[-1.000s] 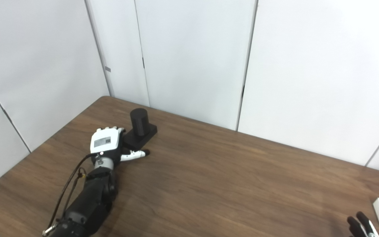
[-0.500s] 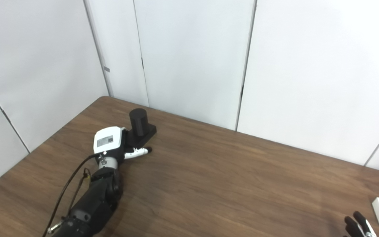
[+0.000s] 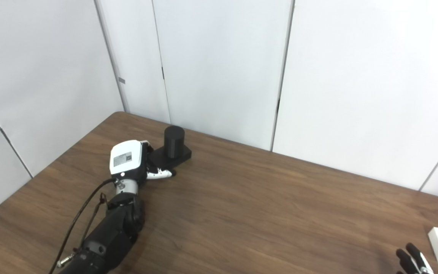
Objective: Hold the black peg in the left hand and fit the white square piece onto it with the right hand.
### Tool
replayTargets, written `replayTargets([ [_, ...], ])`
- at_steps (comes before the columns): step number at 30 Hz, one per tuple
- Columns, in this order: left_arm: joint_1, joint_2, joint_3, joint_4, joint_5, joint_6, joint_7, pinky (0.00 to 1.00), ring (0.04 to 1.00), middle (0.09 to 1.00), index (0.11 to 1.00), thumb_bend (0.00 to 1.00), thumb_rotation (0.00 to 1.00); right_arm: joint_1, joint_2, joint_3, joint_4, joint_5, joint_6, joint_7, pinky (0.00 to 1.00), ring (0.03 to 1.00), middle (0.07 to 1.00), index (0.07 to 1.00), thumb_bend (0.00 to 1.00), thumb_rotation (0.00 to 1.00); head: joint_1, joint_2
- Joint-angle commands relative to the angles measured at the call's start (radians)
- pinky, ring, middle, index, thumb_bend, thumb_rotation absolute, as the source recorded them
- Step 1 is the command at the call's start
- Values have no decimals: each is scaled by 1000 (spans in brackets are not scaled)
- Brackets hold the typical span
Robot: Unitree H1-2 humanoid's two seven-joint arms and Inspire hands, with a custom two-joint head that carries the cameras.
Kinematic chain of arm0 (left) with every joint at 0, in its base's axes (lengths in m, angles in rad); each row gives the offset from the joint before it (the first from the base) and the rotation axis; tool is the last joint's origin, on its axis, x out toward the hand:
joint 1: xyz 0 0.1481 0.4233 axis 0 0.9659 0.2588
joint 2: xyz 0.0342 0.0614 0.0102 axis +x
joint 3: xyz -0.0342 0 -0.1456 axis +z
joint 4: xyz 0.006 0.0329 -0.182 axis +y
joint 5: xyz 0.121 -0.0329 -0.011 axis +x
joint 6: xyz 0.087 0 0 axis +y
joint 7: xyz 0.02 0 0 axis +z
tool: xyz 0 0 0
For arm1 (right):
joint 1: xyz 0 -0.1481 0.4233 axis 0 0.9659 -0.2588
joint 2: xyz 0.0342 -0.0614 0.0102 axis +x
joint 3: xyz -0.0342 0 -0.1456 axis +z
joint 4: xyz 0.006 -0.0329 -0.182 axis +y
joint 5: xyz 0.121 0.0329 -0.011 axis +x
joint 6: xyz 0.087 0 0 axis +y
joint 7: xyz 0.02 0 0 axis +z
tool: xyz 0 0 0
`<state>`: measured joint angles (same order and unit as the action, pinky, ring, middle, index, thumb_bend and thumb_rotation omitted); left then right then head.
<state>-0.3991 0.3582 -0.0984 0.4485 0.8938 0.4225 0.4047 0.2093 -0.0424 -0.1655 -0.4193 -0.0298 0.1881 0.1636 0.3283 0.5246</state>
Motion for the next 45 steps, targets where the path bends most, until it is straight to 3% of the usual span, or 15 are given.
replayTargets([
  [1,-35,44,-8,-26,16,-3,38,803,763,658,479,520,52,172,0,13,-64,5,-42,-12,866,933,899,920,622,1000,-3,2],
  [7,-2,46,-1,-92,-34,-27,-1,800,784,684,480,516,51,170,5,24,-70,-3,-37,-14,820,919,903,917,608,1000,-46,19],
  [10,25,50,-5,-155,-48,-36,-28,788,790,697,482,513,52,167,6,27,-76,24,-29,-4,881,953,936,949,652,1000,-67,28],
  [13,64,55,-13,-248,-54,-47,-67,737,773,700,485,509,53,162,9,30,-87,39,-12,-5,933,980,957,976,688,1000,-82,41],
  [16,106,45,-17,-359,-61,-46,-119,705,757,685,487,507,54,155,10,33,-95,45,9,-9,967,991,964,992,653,1000,-96,53],
  [20,174,17,-35,-518,-67,-26,-205,707,757,679,487,507,57,149,6,38,-91,39,3,-12,946,980,957,992,590,1000,-119,70],
  [26,284,-7,-91,-700,-72,-53,-307,673,761,696,488,507,59,148,6,49,-105,9,19,-25,921,951,940,974,563,1000,-176,111],
  [36,486,-36,-173,-813,-214,-263,-417,649,763,712,488,507,52,165,19,92,-149,-54,19,-37,1000,969,928,967,427,1000,-348,164],
  [45,622,-51,-257,-791,-262,-420,-449,648,764,716,488,509,45,181,34,124,-164,-94,18,-60,1000,948,909,945,477,1000,-423,197],
])
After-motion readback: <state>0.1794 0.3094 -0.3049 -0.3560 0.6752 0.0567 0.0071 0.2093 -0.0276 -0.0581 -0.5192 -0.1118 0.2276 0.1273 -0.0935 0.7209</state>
